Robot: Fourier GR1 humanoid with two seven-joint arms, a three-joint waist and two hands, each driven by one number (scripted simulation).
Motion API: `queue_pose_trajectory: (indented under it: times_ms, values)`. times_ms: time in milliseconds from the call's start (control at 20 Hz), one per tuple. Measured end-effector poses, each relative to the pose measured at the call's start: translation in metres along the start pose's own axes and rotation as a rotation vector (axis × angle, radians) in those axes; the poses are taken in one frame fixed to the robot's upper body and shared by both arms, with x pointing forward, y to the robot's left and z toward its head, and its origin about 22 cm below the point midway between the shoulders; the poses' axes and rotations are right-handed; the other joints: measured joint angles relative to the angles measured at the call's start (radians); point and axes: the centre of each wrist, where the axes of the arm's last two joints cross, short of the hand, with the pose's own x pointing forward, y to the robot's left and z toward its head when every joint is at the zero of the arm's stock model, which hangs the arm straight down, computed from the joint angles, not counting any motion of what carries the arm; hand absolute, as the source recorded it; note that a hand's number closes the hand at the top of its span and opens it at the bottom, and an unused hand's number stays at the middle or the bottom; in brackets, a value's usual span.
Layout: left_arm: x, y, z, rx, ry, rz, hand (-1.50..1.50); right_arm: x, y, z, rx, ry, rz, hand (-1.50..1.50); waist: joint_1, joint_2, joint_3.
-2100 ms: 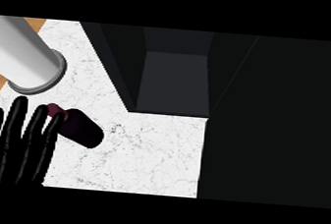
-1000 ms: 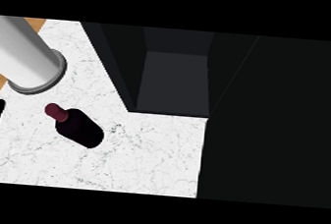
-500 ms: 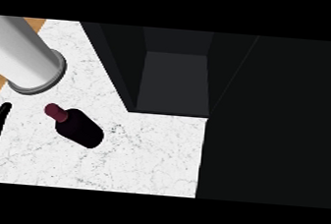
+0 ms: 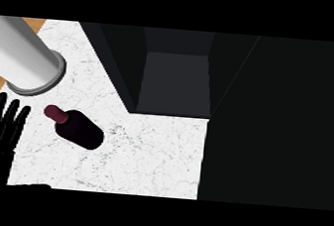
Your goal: Pick up the wine, place it into the cabinet and close the cabinet
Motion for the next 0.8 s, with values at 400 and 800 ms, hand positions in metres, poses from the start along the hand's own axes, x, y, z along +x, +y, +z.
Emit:
queue_pose_trajectory:
  times_ms: [400,800]
  values:
    - [-0.035,0.017,-0.008,0.045,-0.008,-0.027,-1.5,0.004,-0.002,-0.002,-0.01,0.002,0.014,-1.5,-0.001,0.0,0.0]
    - [-0.064,0.035,-0.016,0.06,0.011,-0.03,-1.5,0.003,0.0,-0.002,-0.011,-0.002,-0.001,-1.5,-0.002,0.0,0.0]
